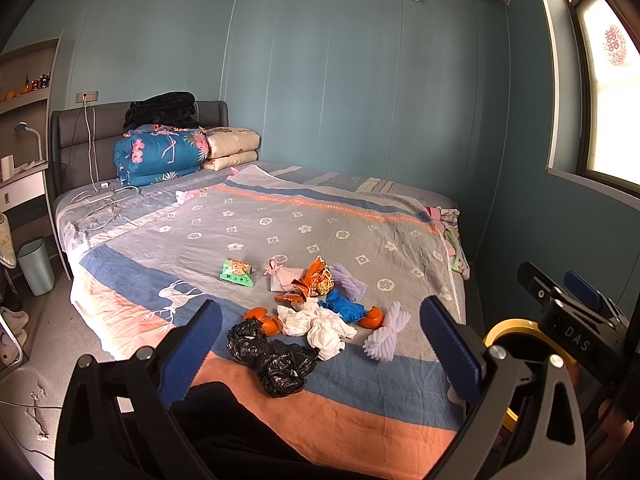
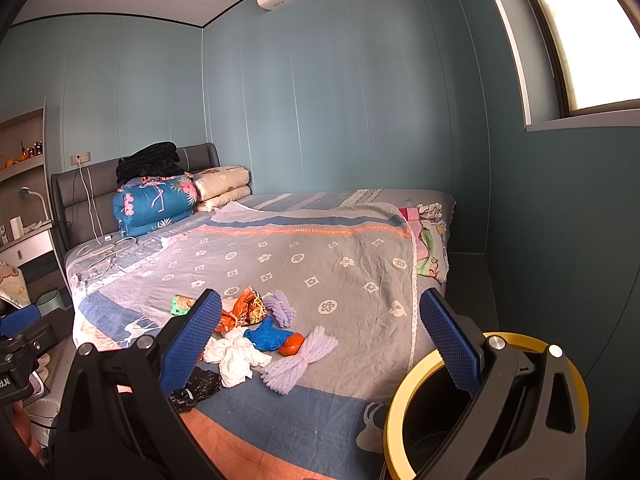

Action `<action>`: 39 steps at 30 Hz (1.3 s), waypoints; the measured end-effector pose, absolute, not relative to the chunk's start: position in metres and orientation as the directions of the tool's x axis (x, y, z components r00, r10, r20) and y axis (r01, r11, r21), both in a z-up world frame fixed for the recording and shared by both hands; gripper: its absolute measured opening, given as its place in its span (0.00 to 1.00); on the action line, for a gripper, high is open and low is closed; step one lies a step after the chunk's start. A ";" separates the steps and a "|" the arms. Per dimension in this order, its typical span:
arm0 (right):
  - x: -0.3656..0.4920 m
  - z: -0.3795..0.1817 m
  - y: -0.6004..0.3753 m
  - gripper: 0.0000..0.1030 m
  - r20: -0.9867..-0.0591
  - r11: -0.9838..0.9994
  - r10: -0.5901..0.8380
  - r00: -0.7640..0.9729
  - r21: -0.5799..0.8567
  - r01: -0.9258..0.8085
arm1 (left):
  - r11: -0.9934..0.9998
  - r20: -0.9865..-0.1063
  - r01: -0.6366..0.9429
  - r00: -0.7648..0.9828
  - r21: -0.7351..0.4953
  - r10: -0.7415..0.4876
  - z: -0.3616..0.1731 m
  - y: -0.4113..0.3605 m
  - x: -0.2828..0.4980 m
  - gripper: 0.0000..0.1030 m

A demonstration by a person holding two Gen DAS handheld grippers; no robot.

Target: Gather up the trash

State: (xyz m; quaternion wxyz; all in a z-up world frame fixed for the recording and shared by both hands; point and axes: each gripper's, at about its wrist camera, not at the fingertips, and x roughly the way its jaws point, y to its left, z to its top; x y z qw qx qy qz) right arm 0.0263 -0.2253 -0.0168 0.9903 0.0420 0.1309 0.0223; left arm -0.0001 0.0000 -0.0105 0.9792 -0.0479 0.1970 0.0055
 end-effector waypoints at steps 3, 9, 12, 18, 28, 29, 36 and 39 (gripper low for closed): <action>0.026 -0.017 -0.225 0.93 -0.258 0.996 0.055 0.965 0.087 -0.033 | 0.995 -0.388 -0.031 0.922 -0.092 -0.007 -0.010 0.000 0.001 0.93; 0.025 -0.020 -0.223 0.93 -0.260 0.996 0.054 0.964 0.088 -0.033 | 0.995 -0.390 -0.029 0.921 -0.093 -0.009 -0.014 0.001 0.000 0.93; 0.025 -0.021 -0.223 0.93 -0.261 0.995 0.056 0.964 0.089 -0.034 | 0.995 -0.391 -0.029 0.920 -0.094 -0.010 -0.014 0.001 0.000 0.93; 0.026 -0.021 -0.223 0.93 -0.262 0.995 0.056 0.963 0.089 -0.034 | 0.995 -0.392 -0.030 0.920 -0.094 -0.009 -0.014 0.001 0.001 0.93; 0.025 -0.023 -0.223 0.93 -0.265 0.995 0.057 0.963 0.089 -0.034 | 0.995 -0.394 -0.030 0.919 -0.094 -0.010 -0.014 0.002 0.001 0.93; 0.025 -0.023 -0.223 0.93 -0.264 0.995 0.057 0.963 0.089 -0.035 | 0.995 -0.394 -0.030 0.919 -0.094 -0.010 -0.014 0.001 0.001 0.93; 0.026 -0.031 -0.223 0.93 -0.265 0.996 0.056 0.963 0.088 -0.034 | 0.995 -0.397 -0.029 0.918 -0.095 -0.011 -0.014 -0.003 -0.001 0.93; 0.026 -0.034 -0.223 0.93 -0.264 0.996 0.056 0.963 0.086 -0.034 | 0.995 -0.397 -0.029 0.918 -0.095 -0.011 -0.017 -0.003 -0.002 0.93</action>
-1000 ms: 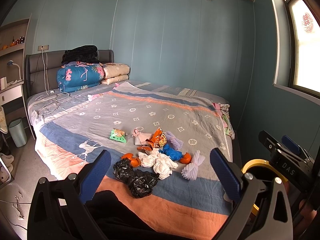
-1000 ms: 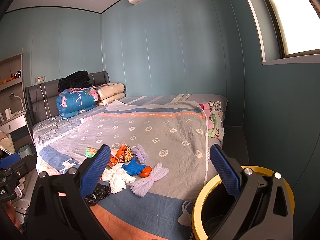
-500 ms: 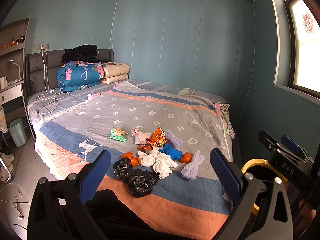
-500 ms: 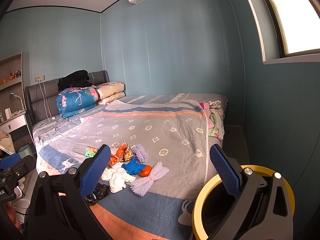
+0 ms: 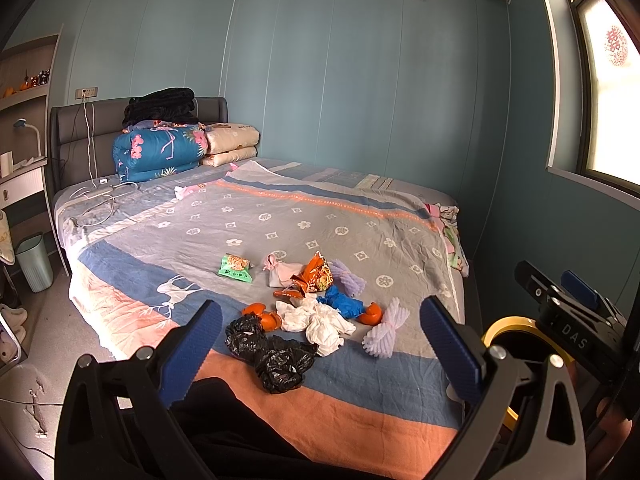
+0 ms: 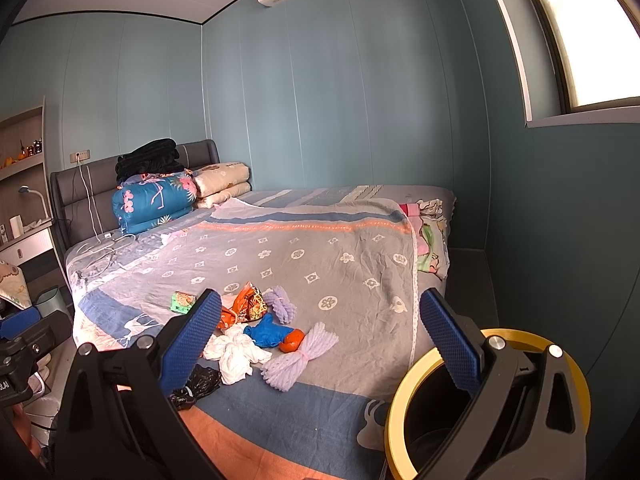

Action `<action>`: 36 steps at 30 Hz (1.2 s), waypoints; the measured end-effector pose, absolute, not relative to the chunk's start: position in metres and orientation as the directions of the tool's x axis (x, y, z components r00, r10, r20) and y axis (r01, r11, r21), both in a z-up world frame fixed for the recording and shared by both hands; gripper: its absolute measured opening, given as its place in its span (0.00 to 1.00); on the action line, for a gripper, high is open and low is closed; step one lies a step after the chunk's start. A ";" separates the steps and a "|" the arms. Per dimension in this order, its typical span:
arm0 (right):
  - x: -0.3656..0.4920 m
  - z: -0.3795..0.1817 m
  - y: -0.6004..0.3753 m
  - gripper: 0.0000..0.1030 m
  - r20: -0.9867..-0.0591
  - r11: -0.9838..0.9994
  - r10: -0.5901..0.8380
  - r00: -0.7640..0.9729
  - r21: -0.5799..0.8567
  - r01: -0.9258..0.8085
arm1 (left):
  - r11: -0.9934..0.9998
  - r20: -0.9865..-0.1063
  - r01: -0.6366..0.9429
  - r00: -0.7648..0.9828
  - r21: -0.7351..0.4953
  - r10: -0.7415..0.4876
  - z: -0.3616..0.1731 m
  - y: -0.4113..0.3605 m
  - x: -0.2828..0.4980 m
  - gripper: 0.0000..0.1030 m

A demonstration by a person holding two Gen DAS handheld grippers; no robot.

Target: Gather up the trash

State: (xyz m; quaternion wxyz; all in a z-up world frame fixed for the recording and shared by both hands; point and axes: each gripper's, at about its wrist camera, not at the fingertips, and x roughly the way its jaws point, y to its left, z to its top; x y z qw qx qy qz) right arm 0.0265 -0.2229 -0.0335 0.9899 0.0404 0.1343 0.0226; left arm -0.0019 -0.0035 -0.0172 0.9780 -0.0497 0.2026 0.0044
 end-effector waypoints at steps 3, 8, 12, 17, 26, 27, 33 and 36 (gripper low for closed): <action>0.026 -0.035 -0.223 0.93 -0.265 0.996 0.056 0.963 0.085 -0.034 | 0.995 -0.398 -0.029 0.917 -0.096 -0.012 -0.017 -0.003 -0.001 0.93; 0.026 -0.033 -0.223 0.93 -0.267 0.996 0.055 0.962 0.086 -0.033 | 0.995 -0.398 -0.029 0.917 -0.096 -0.011 -0.018 -0.004 -0.002 0.93; 0.026 -0.033 -0.223 0.93 -0.267 0.996 0.054 0.962 0.086 -0.032 | 0.995 -0.398 -0.029 0.917 -0.096 -0.012 -0.017 -0.004 -0.001 0.93; 0.031 -0.035 -0.223 0.93 -0.279 0.996 0.046 0.959 0.089 -0.022 | 0.993 -0.403 -0.036 0.915 -0.109 -0.011 -0.019 -0.003 0.000 0.93; 0.046 -0.042 -0.222 0.93 -0.327 0.998 0.021 0.945 0.068 0.001 | 0.989 -0.418 -0.061 0.909 -0.135 -0.001 -0.022 0.014 0.018 0.93; 0.049 -0.043 -0.222 0.93 -0.334 0.998 0.024 0.942 0.065 -0.002 | 0.989 -0.420 -0.063 0.907 -0.131 0.002 -0.023 0.016 0.021 0.93; 0.079 -0.057 -0.219 0.93 -0.396 0.995 0.090 0.914 0.076 -0.065 | 0.991 -0.447 -0.050 0.895 -0.125 -0.011 -0.026 0.034 0.043 0.93; 0.101 -0.066 -0.213 0.93 -0.446 0.991 0.124 0.886 0.095 -0.091 | 0.988 -0.492 -0.032 0.869 -0.154 -0.049 -0.032 0.055 0.067 0.93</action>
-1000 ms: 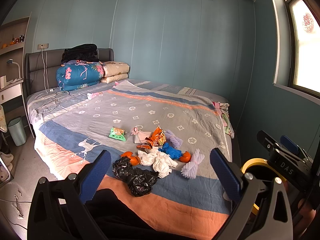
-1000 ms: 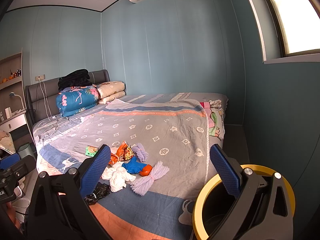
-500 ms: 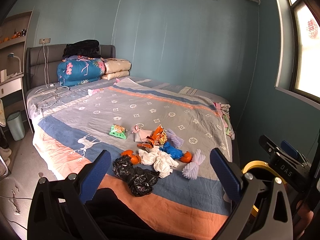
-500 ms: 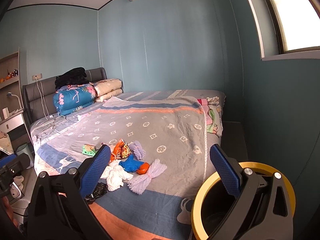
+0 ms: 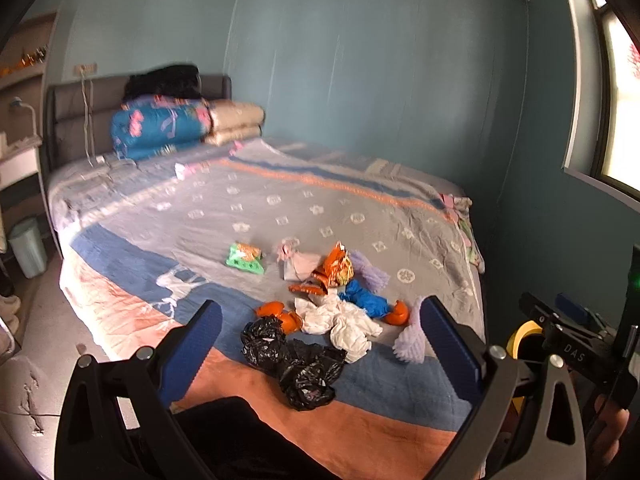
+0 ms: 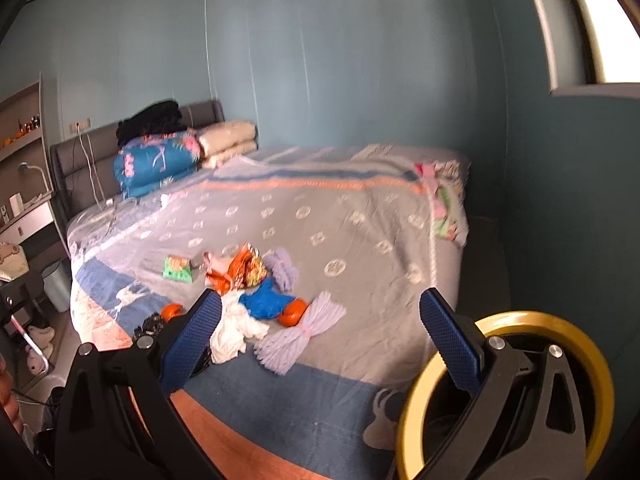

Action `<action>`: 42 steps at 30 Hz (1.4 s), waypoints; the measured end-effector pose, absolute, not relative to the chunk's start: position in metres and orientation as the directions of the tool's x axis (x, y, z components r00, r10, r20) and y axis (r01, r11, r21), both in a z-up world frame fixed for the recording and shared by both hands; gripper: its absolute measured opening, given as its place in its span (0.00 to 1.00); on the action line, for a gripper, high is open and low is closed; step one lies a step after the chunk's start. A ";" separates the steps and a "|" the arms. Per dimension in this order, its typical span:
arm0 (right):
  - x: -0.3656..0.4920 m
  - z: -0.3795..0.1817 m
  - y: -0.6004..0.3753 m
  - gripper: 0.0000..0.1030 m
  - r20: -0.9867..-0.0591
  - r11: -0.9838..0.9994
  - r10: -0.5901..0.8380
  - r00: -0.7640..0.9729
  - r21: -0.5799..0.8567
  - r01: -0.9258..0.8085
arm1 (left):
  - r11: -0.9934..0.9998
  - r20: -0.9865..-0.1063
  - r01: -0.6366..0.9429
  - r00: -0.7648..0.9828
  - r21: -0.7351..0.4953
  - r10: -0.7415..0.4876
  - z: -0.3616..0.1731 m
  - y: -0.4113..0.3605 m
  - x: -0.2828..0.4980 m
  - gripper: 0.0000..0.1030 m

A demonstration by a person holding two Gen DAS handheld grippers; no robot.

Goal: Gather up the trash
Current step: 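Reach the left tool to the green snack bag while the right tool reaches the white rope bundle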

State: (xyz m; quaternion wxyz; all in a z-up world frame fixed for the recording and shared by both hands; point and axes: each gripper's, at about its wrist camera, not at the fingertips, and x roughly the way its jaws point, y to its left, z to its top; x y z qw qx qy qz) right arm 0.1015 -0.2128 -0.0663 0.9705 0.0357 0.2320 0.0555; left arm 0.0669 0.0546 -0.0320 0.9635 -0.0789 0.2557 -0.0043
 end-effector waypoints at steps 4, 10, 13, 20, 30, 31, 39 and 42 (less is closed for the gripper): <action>0.125 -0.077 -0.202 0.93 -0.485 0.987 0.151 0.861 0.116 -0.108 | 0.987 -0.538 -0.047 0.842 -0.154 -0.043 -0.041 0.082 0.100 0.93; 0.170 -0.105 -0.183 0.93 -0.595 0.989 0.140 0.792 0.113 -0.090 | 0.983 -0.577 -0.144 0.815 -0.114 0.053 -0.063 0.128 0.161 0.93; 0.185 -0.118 -0.174 0.93 -0.624 0.990 0.140 0.769 0.113 -0.088 | 0.981 -0.592 -0.174 0.800 -0.081 0.093 -0.074 0.145 0.194 0.93; 0.218 -0.148 -0.163 0.93 -0.702 0.987 0.156 0.695 0.142 -0.078 | 0.979 -0.680 -0.193 0.727 -0.063 0.100 -0.112 0.175 0.278 0.93; 0.247 -0.175 -0.162 0.92 -0.756 0.989 0.132 0.642 0.141 -0.037 | 0.978 -0.737 -0.200 0.652 0.061 0.179 -0.161 0.179 0.368 0.93; 0.250 -0.179 -0.163 0.92 -0.762 0.989 0.131 0.634 0.142 -0.033 | 0.977 -0.745 -0.204 0.641 0.065 0.183 -0.166 0.181 0.376 0.93; 0.264 -0.190 -0.158 0.92 -0.778 0.988 0.142 0.613 0.146 -0.044 | 0.974 -0.787 -0.218 0.591 0.057 0.178 -0.197 0.184 0.413 0.93; 0.270 -0.196 -0.157 0.92 -0.789 0.987 0.150 0.596 0.155 -0.042 | 0.976 -0.791 -0.209 0.588 0.054 0.170 -0.207 0.181 0.425 0.93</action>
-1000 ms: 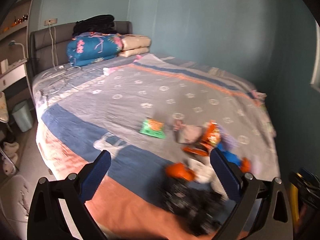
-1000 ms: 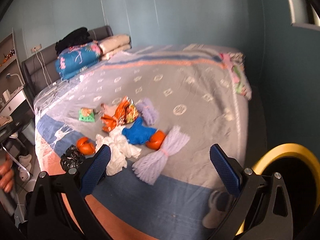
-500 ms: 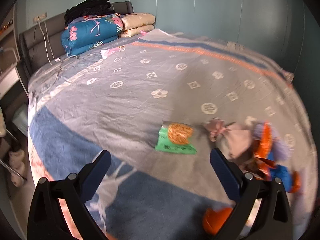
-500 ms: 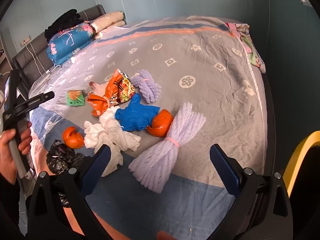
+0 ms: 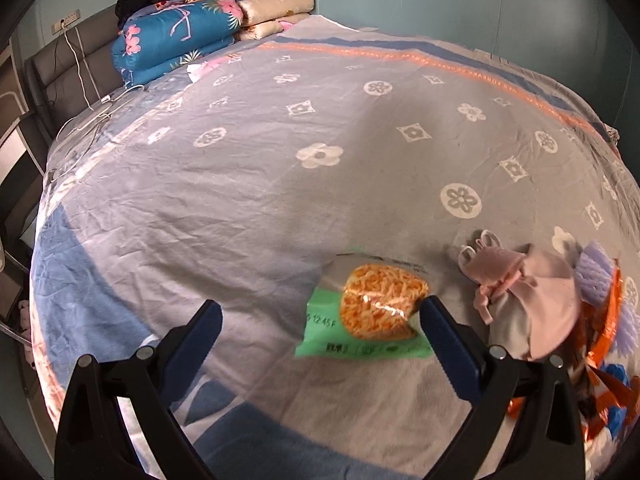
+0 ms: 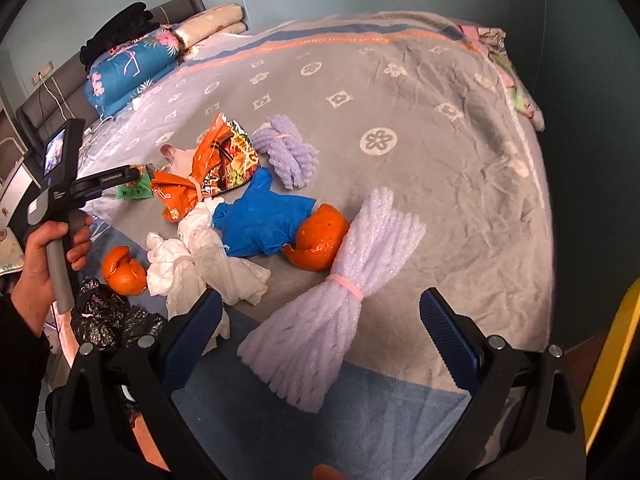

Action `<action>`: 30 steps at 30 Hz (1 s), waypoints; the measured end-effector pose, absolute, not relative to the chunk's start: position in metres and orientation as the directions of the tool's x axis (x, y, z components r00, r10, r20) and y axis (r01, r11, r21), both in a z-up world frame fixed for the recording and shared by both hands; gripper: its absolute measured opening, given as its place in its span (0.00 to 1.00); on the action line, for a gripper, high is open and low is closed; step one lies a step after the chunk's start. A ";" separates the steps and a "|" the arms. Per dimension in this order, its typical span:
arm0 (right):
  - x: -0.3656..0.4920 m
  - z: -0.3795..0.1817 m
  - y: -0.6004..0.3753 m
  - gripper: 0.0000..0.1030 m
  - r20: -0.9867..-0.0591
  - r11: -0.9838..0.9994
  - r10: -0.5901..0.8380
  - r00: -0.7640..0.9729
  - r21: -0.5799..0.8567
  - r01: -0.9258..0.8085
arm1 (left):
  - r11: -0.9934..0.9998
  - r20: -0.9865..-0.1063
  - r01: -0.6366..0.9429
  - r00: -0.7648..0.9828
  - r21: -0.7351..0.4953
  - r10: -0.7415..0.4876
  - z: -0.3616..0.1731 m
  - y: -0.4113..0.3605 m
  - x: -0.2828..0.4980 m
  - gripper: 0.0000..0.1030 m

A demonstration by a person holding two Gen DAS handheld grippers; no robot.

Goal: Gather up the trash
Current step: 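Reach the left tool to the green snack bag while the right tool reaches the white rope bundle, then close the left tool on the snack bag while the right tool grips the rope bundle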

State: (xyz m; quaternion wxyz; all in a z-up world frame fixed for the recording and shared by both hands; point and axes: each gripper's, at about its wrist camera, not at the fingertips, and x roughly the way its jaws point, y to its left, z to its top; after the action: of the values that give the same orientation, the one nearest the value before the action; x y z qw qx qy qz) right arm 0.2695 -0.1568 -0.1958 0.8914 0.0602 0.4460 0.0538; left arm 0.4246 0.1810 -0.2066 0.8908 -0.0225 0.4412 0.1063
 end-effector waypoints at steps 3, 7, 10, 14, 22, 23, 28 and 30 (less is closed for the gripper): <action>0.275 -0.202 -0.156 0.91 -0.799 0.986 0.155 0.581 0.162 -0.041 | 0.979 -0.798 -0.198 0.583 0.046 0.156 -0.214 0.178 0.433 0.90; 0.279 -0.209 -0.155 0.79 -0.815 0.988 0.143 0.562 0.150 -0.035 | 0.986 -0.798 -0.164 0.591 0.023 0.117 -0.218 0.171 0.437 0.65; 0.284 -0.218 -0.157 0.68 -0.835 0.983 0.170 0.523 0.183 -0.029 | 0.990 -0.804 -0.141 0.585 0.028 0.106 -0.224 0.164 0.439 0.56; 0.288 -0.231 -0.157 0.48 -0.857 0.985 0.158 0.491 0.175 -0.011 | 0.992 -0.800 -0.125 0.596 -0.008 0.069 -0.225 0.161 0.436 0.50; 0.278 -0.215 -0.157 0.26 -0.832 0.978 0.189 0.521 0.207 -0.024 | 0.989 -0.765 -0.090 0.644 -0.114 -0.029 -0.207 0.164 0.415 0.48; 0.276 -0.209 -0.156 0.26 -0.823 0.977 0.194 0.534 0.210 -0.030 | 0.989 -0.756 -0.088 0.653 -0.120 -0.034 -0.204 0.164 0.411 0.48; 0.258 -0.182 -0.153 0.26 -0.777 0.978 0.199 0.597 0.198 -0.067 | 0.983 -0.723 -0.093 0.689 -0.159 -0.052 -0.182 0.169 0.386 0.48; 0.250 -0.171 -0.152 0.26 -0.759 0.977 0.204 0.618 0.198 -0.080 | 0.981 -0.710 -0.096 0.702 -0.169 -0.054 -0.174 0.172 0.378 0.48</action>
State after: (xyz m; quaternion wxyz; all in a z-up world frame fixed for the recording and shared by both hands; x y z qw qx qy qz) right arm 0.2497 -0.1524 -0.1705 0.8965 0.0722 0.4299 0.0794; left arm 0.3778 0.1718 -0.1739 0.9173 -0.0970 0.3860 0.0115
